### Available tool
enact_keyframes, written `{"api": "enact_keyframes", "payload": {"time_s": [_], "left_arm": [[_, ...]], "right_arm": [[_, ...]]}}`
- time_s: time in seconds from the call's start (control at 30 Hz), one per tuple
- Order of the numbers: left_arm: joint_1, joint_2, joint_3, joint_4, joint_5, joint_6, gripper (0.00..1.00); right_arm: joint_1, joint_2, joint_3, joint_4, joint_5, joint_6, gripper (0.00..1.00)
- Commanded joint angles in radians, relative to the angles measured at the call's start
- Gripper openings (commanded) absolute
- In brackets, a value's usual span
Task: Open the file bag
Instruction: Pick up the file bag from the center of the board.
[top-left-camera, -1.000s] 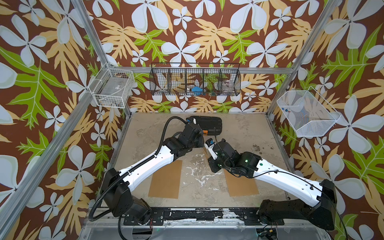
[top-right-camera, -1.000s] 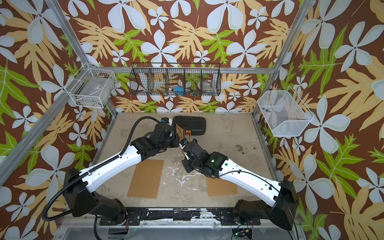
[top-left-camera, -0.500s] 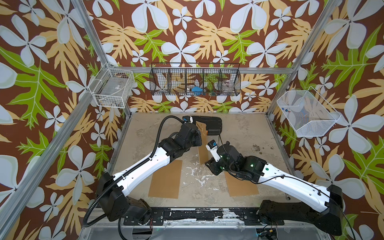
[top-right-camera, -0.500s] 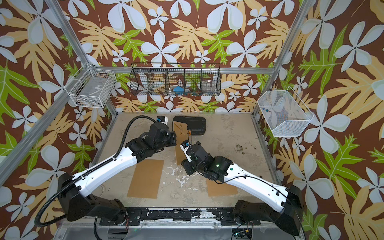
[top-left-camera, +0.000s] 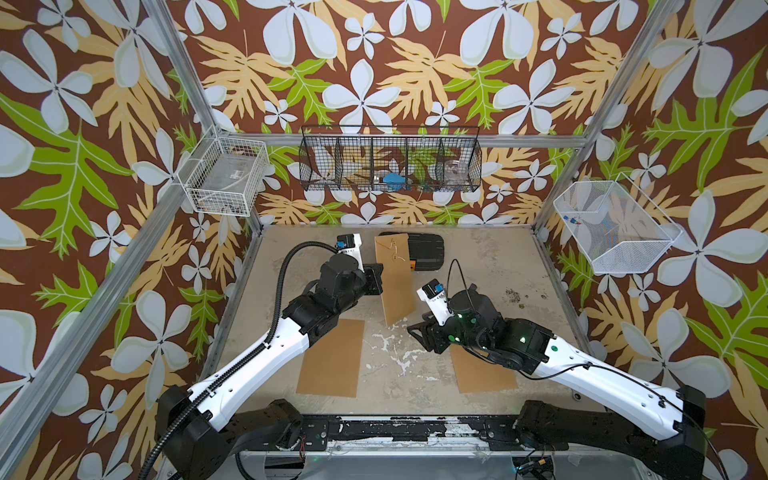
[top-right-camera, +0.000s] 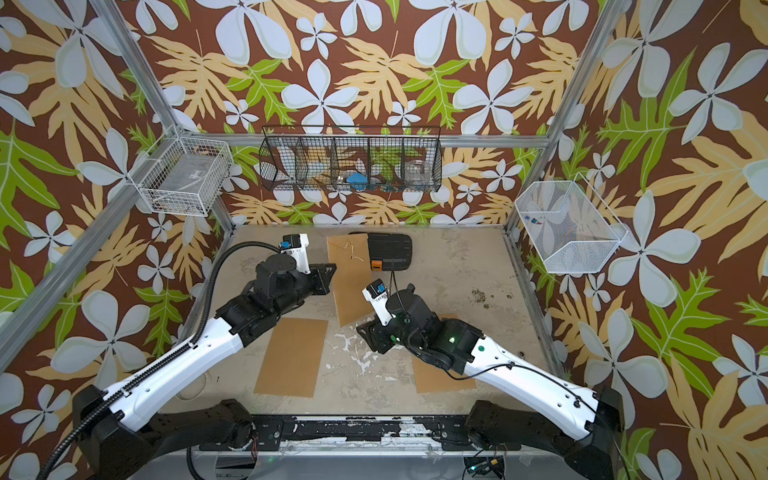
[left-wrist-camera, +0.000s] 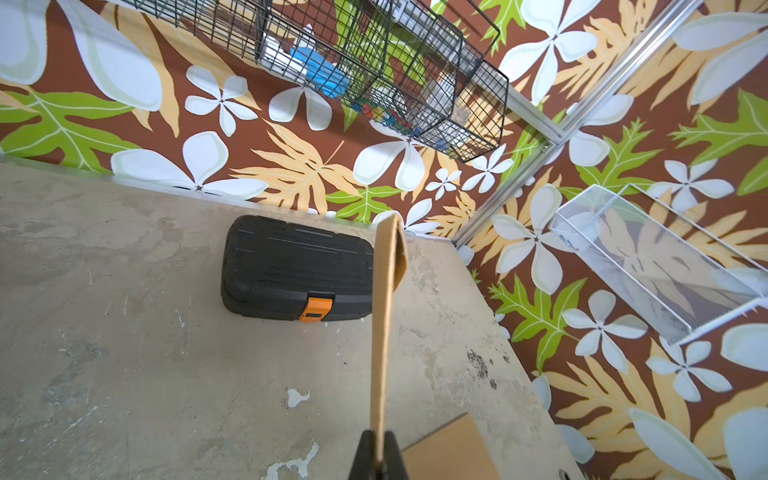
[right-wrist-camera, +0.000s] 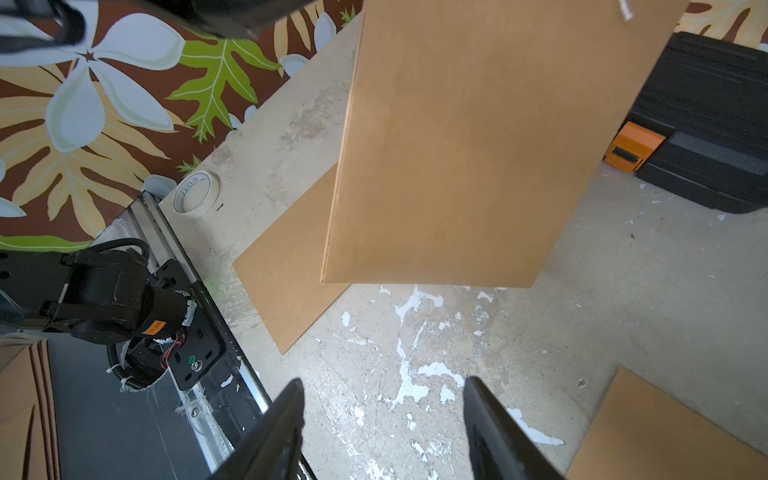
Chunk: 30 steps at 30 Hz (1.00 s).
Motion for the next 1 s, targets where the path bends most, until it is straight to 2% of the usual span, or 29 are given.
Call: {"api": "enact_keyframes", "payload": {"time_s": [0.0, 0.27, 0.37, 0.5, 0.7, 0.97], "left_arm": [[0.023, -0.052, -0.074, 0.138, 0.114, 0.028, 0.00], [0.046, -0.112, -0.189, 0.225, 0.247, 0.065, 0.00], [0.046, -0.132, -0.231, 0.292, 0.324, 0.053, 0.00], [0.046, -0.143, -0.262, 0.330, 0.397, 0.048, 0.00], [0.046, -0.161, -0.280, 0.358, 0.479, 0.056, 0.00], [0.046, -0.160, -0.297, 0.398, 0.520, 0.033, 0.00]], "right_arm": [[-0.060, -0.010, 0.000, 0.038, -0.054, 0.023, 0.62], [-0.380, -0.004, -0.060, 0.116, -0.366, 0.031, 0.63], [-0.466, 0.032, -0.083, 0.157, -0.499, 0.016, 0.63], [-0.521, 0.074, -0.099, 0.183, -0.588, -0.027, 0.64], [-0.617, 0.093, -0.145, 0.261, -0.744, -0.020, 0.64], [-0.628, 0.066, -0.169, 0.276, -0.843, -0.066, 0.58]]}}
